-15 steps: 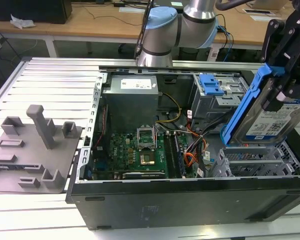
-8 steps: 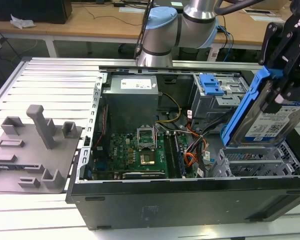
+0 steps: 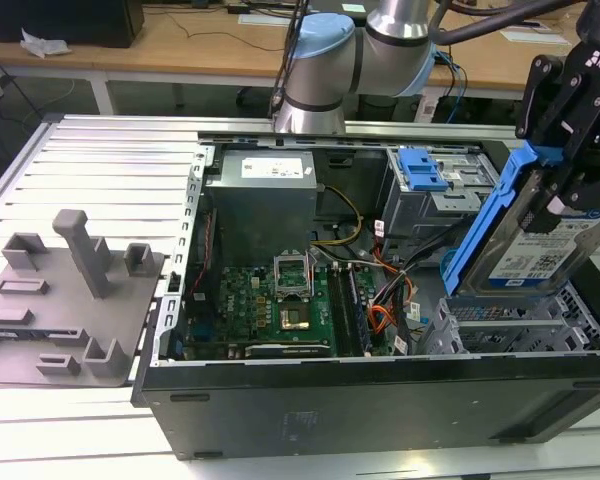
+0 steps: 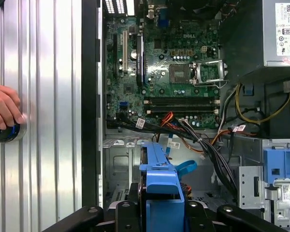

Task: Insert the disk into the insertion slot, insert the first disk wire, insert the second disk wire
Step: 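Insert the disk into the insertion slot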

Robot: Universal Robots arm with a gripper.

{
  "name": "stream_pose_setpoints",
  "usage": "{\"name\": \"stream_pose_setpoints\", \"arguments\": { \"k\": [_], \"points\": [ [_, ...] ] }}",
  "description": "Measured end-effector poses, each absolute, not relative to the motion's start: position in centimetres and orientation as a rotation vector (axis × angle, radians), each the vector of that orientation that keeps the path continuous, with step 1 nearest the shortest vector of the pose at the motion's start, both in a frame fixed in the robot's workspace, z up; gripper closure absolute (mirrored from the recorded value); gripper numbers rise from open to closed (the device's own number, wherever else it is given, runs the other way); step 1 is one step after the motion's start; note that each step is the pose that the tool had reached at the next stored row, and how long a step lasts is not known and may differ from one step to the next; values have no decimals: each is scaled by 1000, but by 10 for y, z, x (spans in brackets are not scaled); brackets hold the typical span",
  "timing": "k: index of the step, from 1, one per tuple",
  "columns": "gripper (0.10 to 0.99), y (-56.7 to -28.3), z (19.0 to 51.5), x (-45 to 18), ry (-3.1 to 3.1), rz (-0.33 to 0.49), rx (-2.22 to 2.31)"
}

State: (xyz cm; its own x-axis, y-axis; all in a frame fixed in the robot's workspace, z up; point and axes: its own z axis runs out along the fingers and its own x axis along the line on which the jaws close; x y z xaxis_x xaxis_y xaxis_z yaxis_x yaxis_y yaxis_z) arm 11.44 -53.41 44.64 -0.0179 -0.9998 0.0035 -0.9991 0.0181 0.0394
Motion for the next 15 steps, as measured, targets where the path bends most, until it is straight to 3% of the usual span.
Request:
{"name": "stream_pose_setpoints", "arguments": {
  "k": [15],
  "points": [
    [722, -544, 433, 118, -2220, -40, 2180]
  ]
}}
